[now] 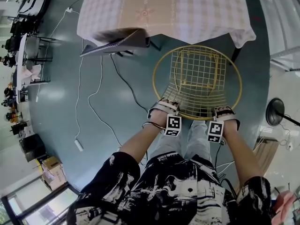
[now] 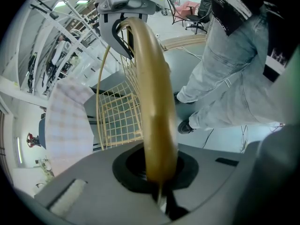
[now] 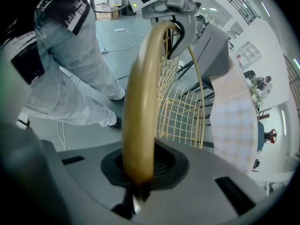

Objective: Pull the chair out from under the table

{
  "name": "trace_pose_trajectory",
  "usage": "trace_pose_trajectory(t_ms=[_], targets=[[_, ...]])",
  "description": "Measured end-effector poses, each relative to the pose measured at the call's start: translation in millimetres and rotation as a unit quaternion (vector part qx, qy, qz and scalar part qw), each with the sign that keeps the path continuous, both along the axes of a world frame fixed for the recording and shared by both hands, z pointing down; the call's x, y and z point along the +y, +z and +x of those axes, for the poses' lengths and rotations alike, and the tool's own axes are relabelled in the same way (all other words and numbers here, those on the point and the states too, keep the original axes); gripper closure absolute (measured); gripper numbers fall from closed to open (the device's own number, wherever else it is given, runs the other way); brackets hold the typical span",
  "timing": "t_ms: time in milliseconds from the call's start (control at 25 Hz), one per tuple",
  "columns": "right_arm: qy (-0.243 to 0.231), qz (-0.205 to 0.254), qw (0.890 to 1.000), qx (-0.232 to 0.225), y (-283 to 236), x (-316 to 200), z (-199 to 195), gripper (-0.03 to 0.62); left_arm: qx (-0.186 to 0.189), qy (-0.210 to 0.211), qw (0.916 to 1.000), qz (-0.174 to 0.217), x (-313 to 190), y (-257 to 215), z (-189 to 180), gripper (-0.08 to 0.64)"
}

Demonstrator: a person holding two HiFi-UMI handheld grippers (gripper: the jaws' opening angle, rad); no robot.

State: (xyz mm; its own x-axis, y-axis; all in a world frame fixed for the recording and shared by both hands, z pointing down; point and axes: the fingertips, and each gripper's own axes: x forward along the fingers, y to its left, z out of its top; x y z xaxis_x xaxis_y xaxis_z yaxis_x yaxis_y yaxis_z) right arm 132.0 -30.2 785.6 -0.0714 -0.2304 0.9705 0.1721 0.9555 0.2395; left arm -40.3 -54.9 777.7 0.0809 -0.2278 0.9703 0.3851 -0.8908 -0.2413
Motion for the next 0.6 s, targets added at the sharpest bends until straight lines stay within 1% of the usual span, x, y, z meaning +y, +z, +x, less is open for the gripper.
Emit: trace_pose_trajectory(t_ms=[240, 600], targets=[[-0.001, -0.004, 1.0, -0.001, -2.6, 17.6, -1.5, 0.577, -0.001, -0.003, 1.0, 0.0, 18.4, -2.3, -1.0, 0.556], [-0.007, -0.001, 1.0, 0.003, 0.2, 21.4, -0.5, 0.58, -0.004, -0.008, 0.9999, 0.005, 23.1, 0.7, -0.2, 0.556]])
